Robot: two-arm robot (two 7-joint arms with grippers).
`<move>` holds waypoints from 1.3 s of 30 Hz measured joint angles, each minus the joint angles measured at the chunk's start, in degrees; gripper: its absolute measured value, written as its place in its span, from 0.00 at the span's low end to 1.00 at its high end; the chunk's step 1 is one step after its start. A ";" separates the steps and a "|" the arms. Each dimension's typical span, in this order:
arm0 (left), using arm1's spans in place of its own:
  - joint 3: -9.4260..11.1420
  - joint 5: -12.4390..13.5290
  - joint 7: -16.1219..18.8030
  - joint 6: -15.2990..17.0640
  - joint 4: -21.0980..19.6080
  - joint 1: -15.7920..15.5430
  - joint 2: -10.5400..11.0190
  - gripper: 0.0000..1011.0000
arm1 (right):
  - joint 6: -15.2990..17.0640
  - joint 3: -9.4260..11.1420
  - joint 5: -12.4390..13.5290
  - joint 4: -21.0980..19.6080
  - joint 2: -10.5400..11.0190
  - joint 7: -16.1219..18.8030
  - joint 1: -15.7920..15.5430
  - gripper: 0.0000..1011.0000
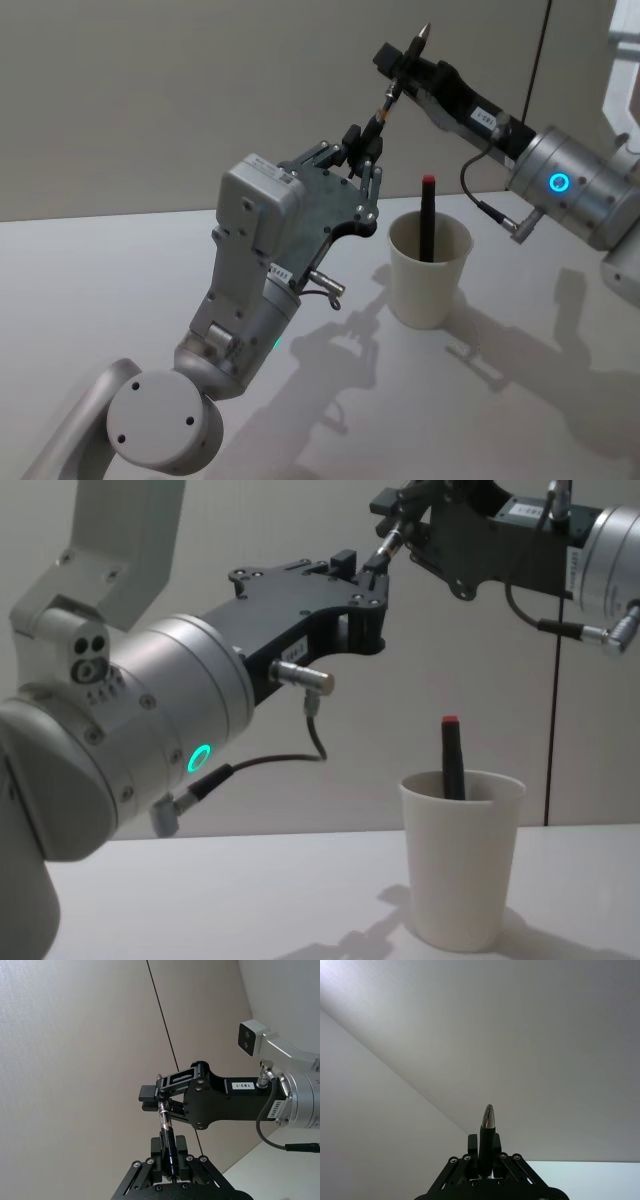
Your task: Place the pen into the pen holder.
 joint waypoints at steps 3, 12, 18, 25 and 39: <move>0.00 0.00 0.00 -0.04 -0.02 0.00 0.00 0.18 | 0.01 0.00 -0.07 0.01 0.01 -0.03 0.00 0.13; 0.00 0.00 0.00 -0.06 -0.02 0.00 0.00 0.42 | 0.01 0.00 -0.08 0.02 0.00 -0.03 0.00 0.13; 0.00 0.00 0.00 -0.06 -0.02 0.00 0.00 0.61 | 0.01 0.00 -0.07 0.02 0.00 -0.02 0.00 0.13; 0.00 -0.01 0.00 -0.04 0.00 0.00 0.00 0.82 | -0.02 0.00 -0.07 0.01 0.02 -0.01 0.00 0.13; 0.00 0.00 0.00 0.00 0.00 0.00 0.00 0.99 | 1.34 1.59 -3.64 -1.70 2.25 -1.37 2.43 0.13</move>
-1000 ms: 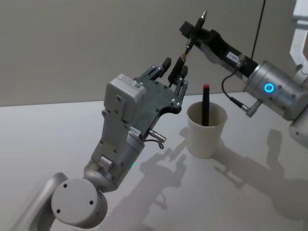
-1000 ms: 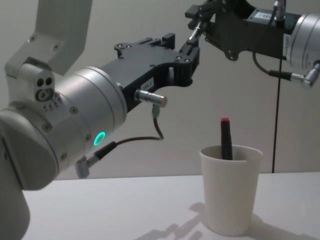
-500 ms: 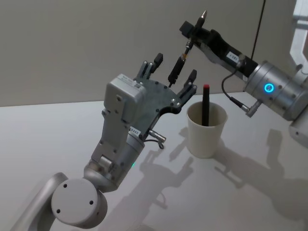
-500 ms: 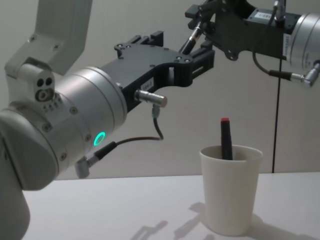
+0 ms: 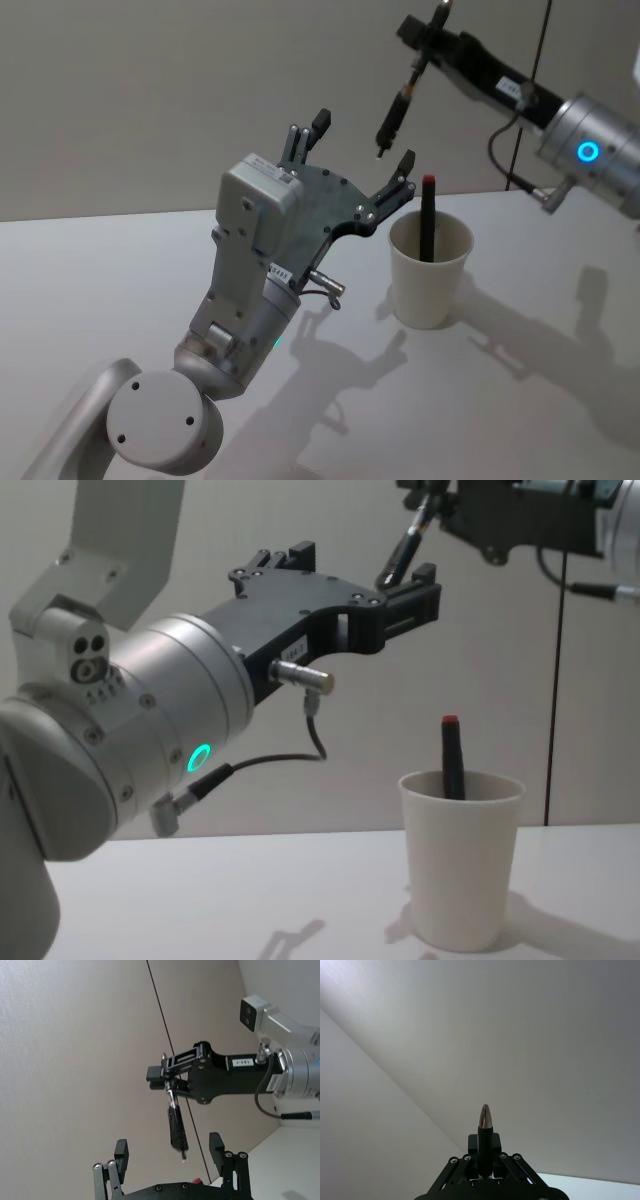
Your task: Place the pen into the pen holder.
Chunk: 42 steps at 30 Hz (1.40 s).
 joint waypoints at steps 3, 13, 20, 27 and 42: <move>0.00 0.00 0.00 0.00 0.00 0.00 0.00 0.99 | 0.73 0.56 -1.32 -0.68 0.83 -0.58 0.62 0.13; 0.00 0.00 0.00 0.00 0.00 0.00 0.00 0.99 | 3.61 2.03 -5.95 -3.41 4.09 -2.17 2.07 0.13; 0.00 0.00 0.00 0.00 0.00 0.00 0.00 0.99 | 5.94 2.27 -9.67 -5.33 6.12 -2.84 2.20 0.13; -0.14 0.57 0.51 0.86 -0.42 0.16 0.16 0.99 | 8.05 1.89 -13.65 -7.24 8.02 -2.97 1.53 0.13; -1.46 4.93 4.76 8.51 -3.81 0.92 1.58 0.99 | 12.19 -0.79 -24.54 -10.62 11.27 -2.27 -0.81 0.13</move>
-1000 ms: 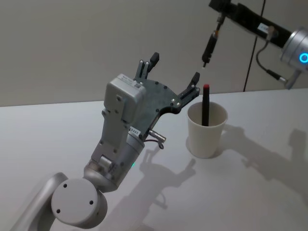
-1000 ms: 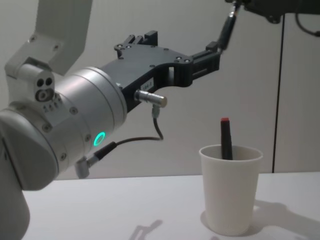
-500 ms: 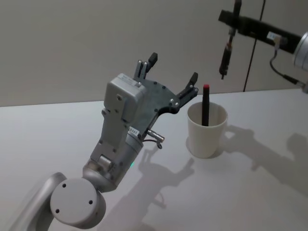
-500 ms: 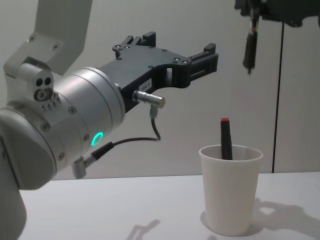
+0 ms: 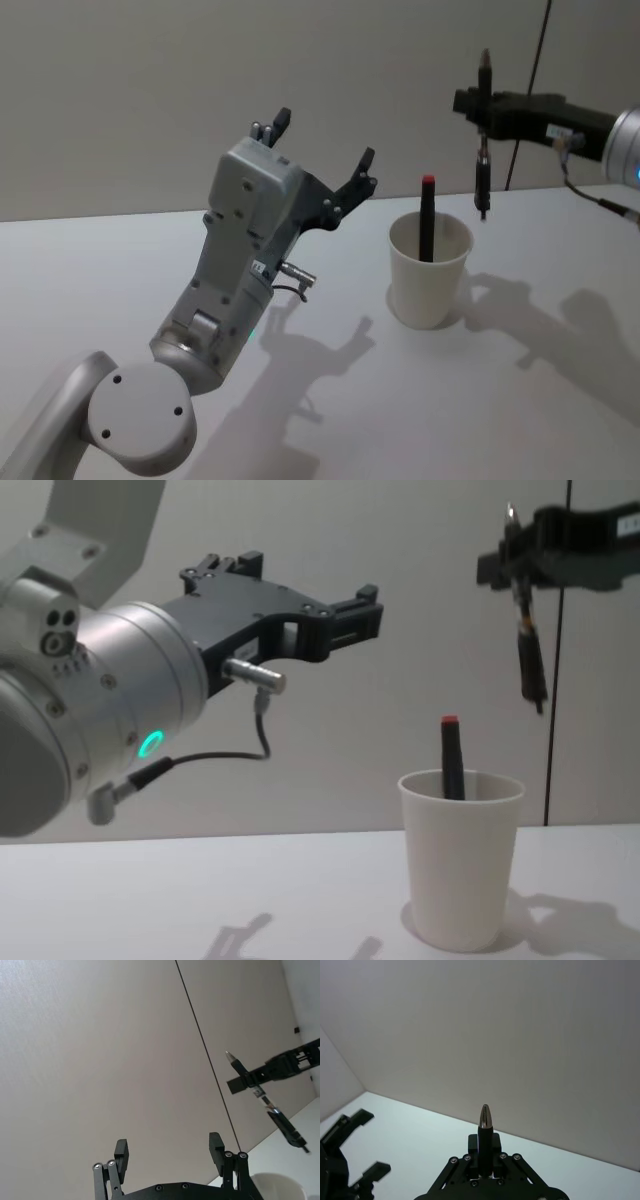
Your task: Place the pen into the pen holder.
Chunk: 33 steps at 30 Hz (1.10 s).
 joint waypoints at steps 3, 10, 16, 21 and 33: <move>-0.22 0.52 0.50 1.02 -0.44 0.08 0.20 0.99 | 0.45 -0.75 -2.38 -0.35 0.35 0.16 -0.34 0.13; -0.56 1.31 1.24 2.64 -1.15 0.21 0.52 0.99 | 0.42 -2.69 -8.57 -0.46 0.49 0.31 -0.65 0.13; -0.70 1.70 1.58 3.35 -1.49 0.26 0.66 0.99 | -0.88 -3.84 -12.26 -0.05 0.05 -0.04 -0.67 0.13; -0.79 1.95 1.79 3.85 -1.70 0.29 0.75 0.99 | -2.59 -4.67 -14.95 0.39 -0.59 -0.55 -0.48 0.13; -0.88 2.24 2.02 4.41 -1.92 0.35 0.84 0.99 | -4.64 -6.09 -17.72 2.43 -2.43 0.13 0.64 0.13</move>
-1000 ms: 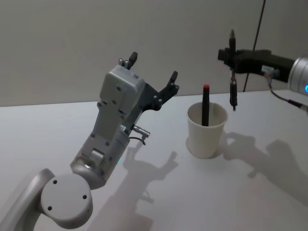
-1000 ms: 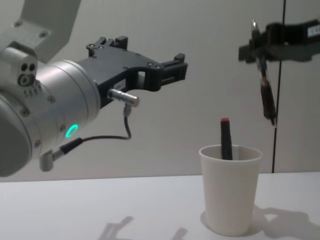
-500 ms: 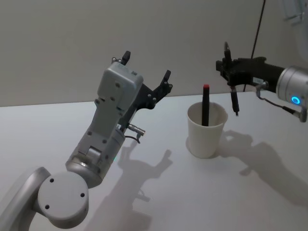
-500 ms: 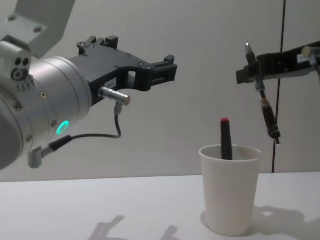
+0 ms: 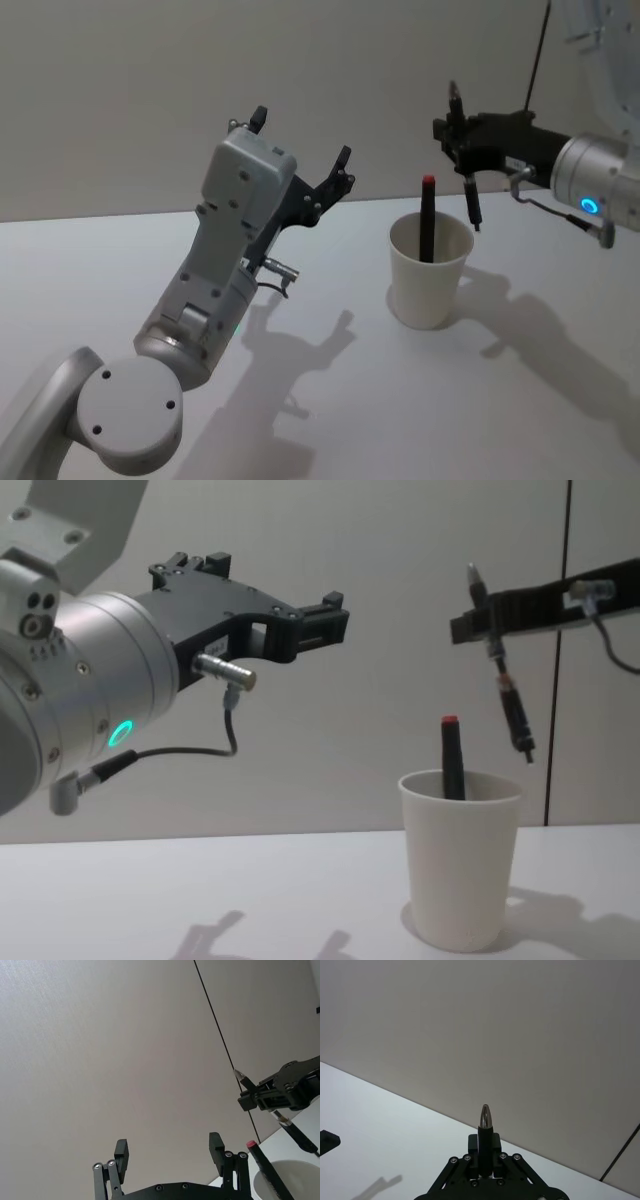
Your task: Place the pen into the pen holder.
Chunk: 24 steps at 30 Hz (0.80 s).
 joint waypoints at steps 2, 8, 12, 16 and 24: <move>-0.01 0.03 0.02 0.06 -0.02 0.00 0.01 0.99 | -0.12 -0.28 -0.24 0.54 -0.34 0.41 0.14 0.13; -0.05 0.07 0.06 0.18 -0.06 0.01 0.04 0.99 | -0.15 -1.14 -0.68 2.11 -1.21 1.74 0.40 0.13; -0.06 0.10 0.09 0.22 -0.08 0.01 0.06 0.99 | -0.09 -1.60 -0.89 3.02 -1.64 2.62 0.47 0.13; -0.06 0.12 0.11 0.25 -0.11 0.01 0.06 0.99 | 0.01 -2.02 -1.06 3.87 -2.03 3.38 0.57 0.13; -0.06 0.14 0.14 0.31 -0.13 0.01 0.07 0.99 | 0.13 -2.52 -1.28 4.90 -2.46 4.33 0.67 0.13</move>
